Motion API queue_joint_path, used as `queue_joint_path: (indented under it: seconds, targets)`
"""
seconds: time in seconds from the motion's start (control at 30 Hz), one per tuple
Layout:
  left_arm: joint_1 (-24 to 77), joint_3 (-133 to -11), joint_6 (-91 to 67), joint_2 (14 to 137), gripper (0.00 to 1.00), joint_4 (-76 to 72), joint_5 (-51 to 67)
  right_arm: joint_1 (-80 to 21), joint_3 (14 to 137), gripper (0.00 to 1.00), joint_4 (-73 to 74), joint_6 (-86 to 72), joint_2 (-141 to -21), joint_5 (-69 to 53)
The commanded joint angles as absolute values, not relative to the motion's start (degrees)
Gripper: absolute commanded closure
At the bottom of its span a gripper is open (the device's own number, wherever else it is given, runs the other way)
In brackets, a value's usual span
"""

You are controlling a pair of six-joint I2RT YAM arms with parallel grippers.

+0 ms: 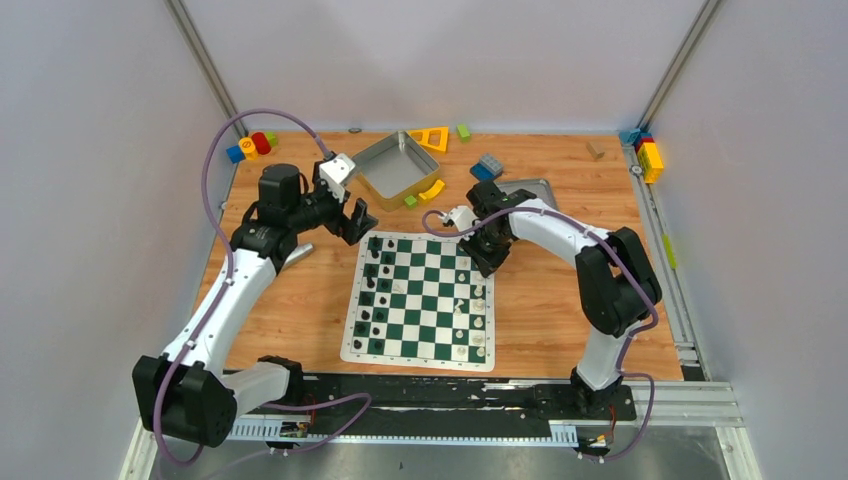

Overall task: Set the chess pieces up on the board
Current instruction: Place the chess piece on the chessboard.

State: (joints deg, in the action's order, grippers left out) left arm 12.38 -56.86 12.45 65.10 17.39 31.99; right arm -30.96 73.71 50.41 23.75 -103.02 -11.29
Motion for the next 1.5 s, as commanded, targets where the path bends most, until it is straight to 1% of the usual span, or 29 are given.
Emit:
queue_joint_path:
  seconds: [0.0,0.23,0.63,1.47]
  targets:
    - [11.8,-58.9,14.5,63.0,0.0,18.3,30.8,-32.2,77.3,1.0,50.7,23.8,-104.7,-9.5]
    - [11.6,-59.1,14.6,62.6,0.0,18.7,30.8,-33.6,79.3,1.0,52.0,23.9,-106.7,-7.7]
    - [11.4,-58.8,14.4,62.5,0.0,18.5,30.8,-33.7,79.4,1.0,54.8,24.6,-106.0,-6.6]
    - [10.9,-58.6,14.3,62.3,0.0,18.4,30.9,-34.7,80.9,0.99,54.9,24.6,-109.1,-5.2]
